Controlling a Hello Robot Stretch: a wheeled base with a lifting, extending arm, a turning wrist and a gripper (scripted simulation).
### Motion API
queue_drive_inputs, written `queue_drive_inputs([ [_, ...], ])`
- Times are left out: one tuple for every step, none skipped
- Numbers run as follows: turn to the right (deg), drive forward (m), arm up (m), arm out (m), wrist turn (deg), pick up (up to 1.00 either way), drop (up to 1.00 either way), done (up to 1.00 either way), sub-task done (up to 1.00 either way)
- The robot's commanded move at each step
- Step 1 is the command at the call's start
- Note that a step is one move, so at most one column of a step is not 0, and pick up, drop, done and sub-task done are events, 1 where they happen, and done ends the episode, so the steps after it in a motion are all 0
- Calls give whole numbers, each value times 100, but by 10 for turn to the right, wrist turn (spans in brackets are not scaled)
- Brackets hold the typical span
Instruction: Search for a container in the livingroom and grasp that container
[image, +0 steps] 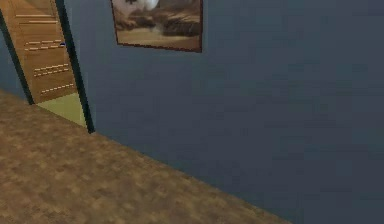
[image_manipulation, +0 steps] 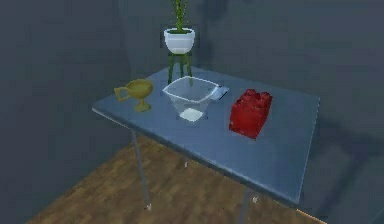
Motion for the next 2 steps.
queue_drive_inputs([
  [0, 0, 50, 0, 0, 0, 0, 0, 0],
  [0, 0, 38, 0, 0, 0, 0, 0, 0],
])
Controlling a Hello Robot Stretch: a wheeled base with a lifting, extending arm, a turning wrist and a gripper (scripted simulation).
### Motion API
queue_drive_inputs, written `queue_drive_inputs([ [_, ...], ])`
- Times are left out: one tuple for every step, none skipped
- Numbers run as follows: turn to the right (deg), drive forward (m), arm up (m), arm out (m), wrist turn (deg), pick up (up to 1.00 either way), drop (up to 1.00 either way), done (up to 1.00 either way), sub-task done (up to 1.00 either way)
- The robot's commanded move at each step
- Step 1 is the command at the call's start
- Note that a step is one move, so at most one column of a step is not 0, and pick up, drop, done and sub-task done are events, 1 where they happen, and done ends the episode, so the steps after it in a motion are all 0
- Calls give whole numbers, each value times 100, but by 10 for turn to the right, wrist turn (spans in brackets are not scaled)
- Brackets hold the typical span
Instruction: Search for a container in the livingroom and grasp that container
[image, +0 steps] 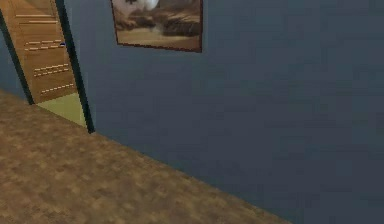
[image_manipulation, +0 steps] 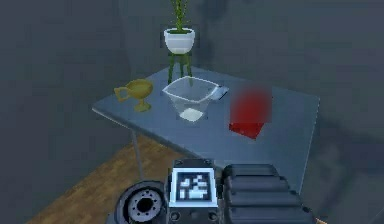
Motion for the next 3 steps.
queue_drive_inputs([
  [0, 0, 0, 30, 0, 0, 0, 0, 0],
  [0, 0, 0, 0, 450, 0, 0, 0, 0],
  [0, 0, 0, 0, 450, 0, 0, 0, 0],
])
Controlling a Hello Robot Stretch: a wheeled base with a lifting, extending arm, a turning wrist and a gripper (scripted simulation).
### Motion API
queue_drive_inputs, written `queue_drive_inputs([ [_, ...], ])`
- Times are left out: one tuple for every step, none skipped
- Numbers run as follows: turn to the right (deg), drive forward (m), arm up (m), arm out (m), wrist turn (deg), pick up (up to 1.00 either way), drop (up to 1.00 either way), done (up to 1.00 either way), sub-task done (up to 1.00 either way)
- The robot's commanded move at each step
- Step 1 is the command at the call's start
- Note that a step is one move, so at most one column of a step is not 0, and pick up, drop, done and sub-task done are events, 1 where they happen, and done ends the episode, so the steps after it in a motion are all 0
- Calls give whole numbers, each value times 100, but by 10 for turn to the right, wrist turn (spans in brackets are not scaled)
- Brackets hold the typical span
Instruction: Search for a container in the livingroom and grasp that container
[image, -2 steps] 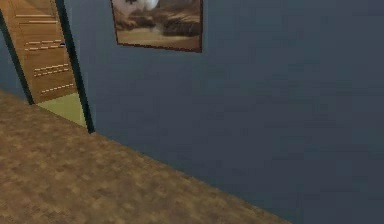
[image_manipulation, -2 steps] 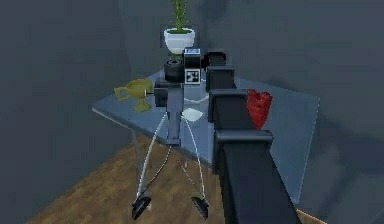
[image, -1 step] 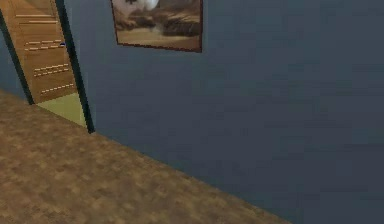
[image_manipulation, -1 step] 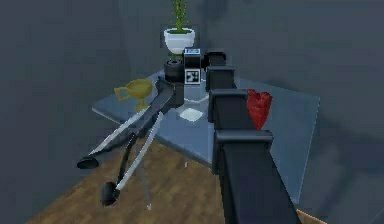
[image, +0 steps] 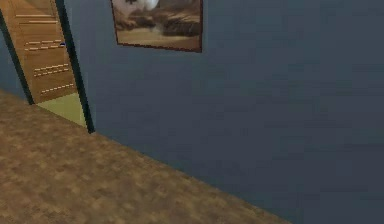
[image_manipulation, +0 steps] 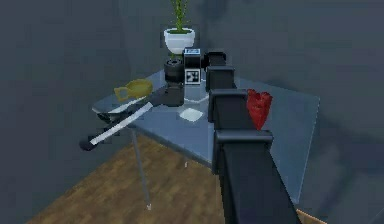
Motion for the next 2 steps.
queue_drive_inputs([
  [0, 0, 0, 0, 450, 0, 0, 0, 0],
  [0, 0, 0, 0, 450, 0, 0, 0, 0],
])
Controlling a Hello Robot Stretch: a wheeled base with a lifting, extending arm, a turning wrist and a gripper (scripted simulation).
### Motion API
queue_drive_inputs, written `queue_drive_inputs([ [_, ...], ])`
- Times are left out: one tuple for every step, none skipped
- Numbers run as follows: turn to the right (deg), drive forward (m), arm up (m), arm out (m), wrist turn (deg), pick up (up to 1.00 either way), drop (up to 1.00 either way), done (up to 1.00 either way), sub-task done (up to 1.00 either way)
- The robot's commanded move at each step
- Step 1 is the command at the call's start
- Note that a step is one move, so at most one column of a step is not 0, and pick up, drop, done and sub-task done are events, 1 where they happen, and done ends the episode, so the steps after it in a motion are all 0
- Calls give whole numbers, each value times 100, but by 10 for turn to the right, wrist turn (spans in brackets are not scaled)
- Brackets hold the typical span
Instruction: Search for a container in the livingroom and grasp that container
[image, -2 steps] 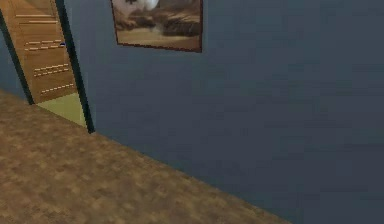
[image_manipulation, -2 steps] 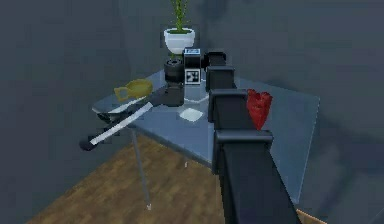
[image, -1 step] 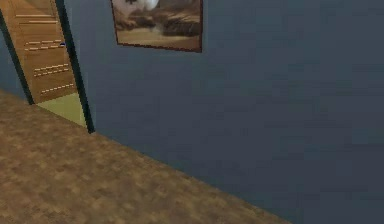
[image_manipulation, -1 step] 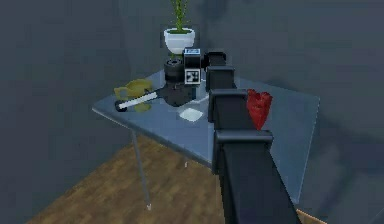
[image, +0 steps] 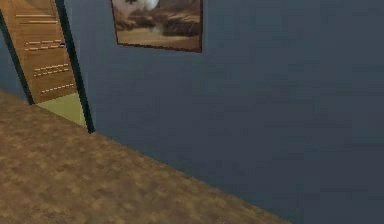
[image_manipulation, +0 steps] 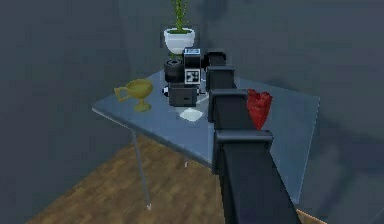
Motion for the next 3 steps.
queue_drive_inputs([
  [0, 0, 0, 0, 120, 0, 0, 0, 0],
  [0, 0, 0, 0, 0, 100, 0, 0, 0],
  [0, 0, 0, 0, 0, 0, 0, 100, 0],
])
